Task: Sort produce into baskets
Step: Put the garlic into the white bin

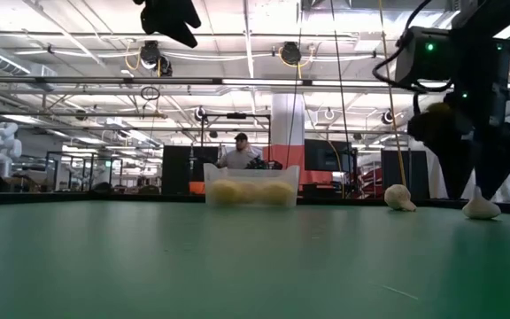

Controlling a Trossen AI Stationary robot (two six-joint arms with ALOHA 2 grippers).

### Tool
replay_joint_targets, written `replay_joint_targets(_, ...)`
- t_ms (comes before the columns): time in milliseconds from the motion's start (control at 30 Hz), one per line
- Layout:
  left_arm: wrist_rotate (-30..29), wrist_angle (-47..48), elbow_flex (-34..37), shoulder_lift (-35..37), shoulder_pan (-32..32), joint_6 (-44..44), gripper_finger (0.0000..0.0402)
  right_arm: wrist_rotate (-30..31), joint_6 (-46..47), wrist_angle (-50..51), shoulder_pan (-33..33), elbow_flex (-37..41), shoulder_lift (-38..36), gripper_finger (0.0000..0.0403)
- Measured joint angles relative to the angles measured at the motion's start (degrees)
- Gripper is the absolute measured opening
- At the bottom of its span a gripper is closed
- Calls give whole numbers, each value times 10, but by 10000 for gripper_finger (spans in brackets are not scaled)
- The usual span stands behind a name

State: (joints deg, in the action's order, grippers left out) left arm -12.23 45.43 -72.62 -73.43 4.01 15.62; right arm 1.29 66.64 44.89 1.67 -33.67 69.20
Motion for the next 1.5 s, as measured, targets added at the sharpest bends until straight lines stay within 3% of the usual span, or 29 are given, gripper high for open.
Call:
replay_joint_targets(700, -16, 1, 0, 0, -3, -30, 260, -16, 17, -4, -27, 0, 68, 249)
replay_joint_targets(1133, -18, 0, 0, 0, -3, -44, 260, -24, -2, 0, -26, -4, 57, 139)
replay_joint_targets(1500, -17, -54, 0, 0, -3, -61, 260, -32, 25, 0, -65, -111, 6, 139)
